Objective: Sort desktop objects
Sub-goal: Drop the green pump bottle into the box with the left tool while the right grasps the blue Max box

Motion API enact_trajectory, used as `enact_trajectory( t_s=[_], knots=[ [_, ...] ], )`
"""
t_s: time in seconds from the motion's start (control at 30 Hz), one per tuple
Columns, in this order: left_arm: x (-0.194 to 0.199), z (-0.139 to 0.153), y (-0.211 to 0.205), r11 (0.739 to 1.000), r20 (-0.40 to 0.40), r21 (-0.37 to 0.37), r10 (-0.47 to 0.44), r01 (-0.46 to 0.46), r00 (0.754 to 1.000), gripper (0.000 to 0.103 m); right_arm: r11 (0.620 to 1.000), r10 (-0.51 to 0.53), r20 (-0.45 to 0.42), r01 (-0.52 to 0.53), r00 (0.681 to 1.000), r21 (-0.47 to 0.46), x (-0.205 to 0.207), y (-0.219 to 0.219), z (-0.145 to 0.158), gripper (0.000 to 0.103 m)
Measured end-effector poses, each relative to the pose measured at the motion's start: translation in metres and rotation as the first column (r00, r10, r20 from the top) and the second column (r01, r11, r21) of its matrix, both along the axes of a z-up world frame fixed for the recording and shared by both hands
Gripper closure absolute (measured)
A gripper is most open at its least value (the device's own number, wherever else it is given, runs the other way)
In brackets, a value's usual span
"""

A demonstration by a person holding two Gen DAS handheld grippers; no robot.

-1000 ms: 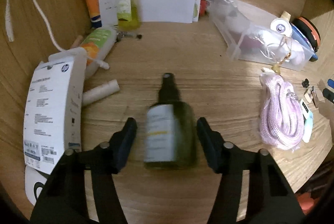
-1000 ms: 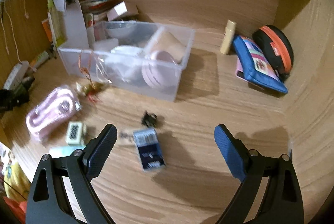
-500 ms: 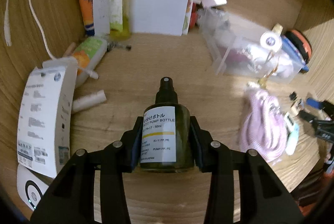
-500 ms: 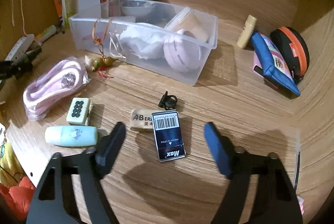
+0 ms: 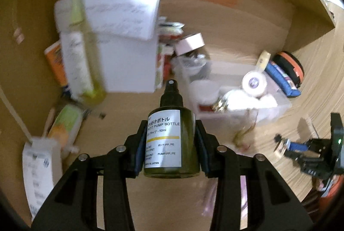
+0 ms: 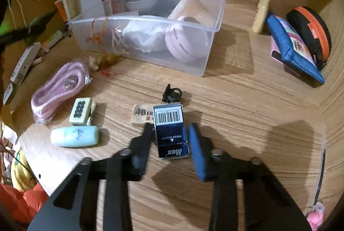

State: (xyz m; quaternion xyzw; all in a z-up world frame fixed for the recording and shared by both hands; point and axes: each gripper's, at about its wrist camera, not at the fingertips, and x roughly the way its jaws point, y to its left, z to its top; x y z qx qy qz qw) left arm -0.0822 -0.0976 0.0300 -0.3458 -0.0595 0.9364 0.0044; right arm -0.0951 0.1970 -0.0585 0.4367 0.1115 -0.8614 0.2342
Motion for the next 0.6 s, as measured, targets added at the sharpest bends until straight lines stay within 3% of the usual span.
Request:
enact_trajectory(
  t_s=[0.27, 0.6],
  knots=[
    [-0.053, 0.009, 0.037, 0.998, 0.019, -0.022, -0.065, 0.065, 0.998, 0.062, 0.998, -0.021, 0.003, 0.021, 1.000, -0.061, -0.005, 0.013, 0.001, 0.078],
    [-0.097, -0.011, 0.070, 0.991, 0.099, -0.039, -0.126, 0.130, 0.987, 0.062, 0.990, -0.044, -0.035, 0.038, 0.998, -0.139, -0.009, 0.028, 0.022, 0.079]
  ],
)
